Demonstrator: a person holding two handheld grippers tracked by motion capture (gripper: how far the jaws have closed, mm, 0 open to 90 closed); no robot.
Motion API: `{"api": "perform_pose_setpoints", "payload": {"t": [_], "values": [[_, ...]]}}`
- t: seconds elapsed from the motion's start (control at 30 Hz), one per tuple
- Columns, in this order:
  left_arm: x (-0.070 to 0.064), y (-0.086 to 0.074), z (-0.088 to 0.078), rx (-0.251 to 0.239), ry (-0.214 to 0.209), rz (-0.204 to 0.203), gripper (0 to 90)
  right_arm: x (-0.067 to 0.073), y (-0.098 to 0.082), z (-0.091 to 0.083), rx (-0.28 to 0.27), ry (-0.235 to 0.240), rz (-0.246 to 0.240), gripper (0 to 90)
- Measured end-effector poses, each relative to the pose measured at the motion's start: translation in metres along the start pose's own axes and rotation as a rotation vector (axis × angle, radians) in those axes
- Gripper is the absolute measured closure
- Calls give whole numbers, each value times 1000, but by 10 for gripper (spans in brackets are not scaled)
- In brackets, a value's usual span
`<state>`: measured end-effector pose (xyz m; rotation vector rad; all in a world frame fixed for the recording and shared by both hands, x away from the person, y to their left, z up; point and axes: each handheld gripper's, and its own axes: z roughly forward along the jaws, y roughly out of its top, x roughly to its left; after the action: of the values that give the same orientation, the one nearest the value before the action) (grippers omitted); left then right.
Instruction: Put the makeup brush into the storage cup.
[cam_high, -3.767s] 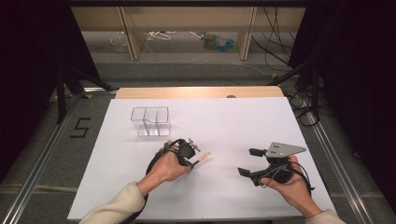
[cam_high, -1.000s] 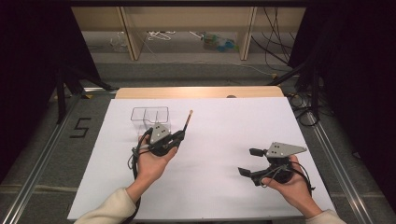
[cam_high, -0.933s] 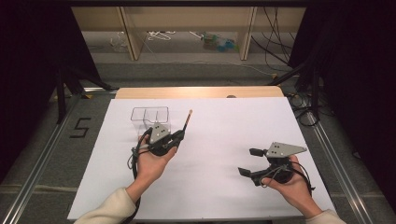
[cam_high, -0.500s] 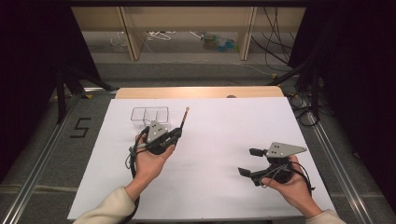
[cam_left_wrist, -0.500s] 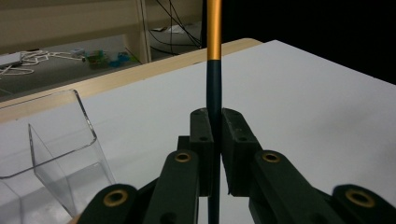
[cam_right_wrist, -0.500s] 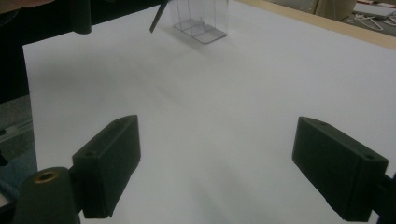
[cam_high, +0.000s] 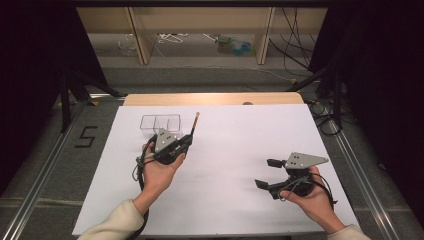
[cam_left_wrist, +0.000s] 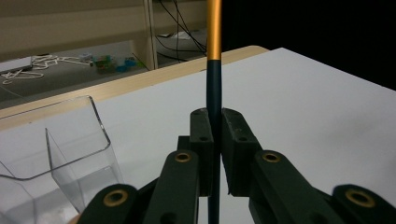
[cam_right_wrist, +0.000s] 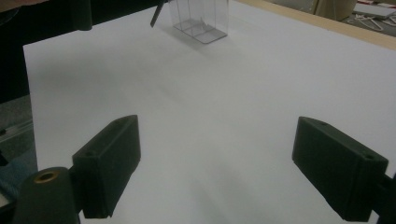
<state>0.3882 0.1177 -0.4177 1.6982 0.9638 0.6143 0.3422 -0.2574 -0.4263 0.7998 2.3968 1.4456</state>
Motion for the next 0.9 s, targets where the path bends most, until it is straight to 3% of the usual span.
{"api": "perform_pose_setpoints", "payload": {"t": [0.67, 0.9], "values": [[6, 3, -4, -35, 32, -3, 833, 0, 0, -1, 14, -6, 4, 161], [8, 3, -4, -50, 49, -23, 833, 0, 0, -1, 14, -6, 3, 161]]}}
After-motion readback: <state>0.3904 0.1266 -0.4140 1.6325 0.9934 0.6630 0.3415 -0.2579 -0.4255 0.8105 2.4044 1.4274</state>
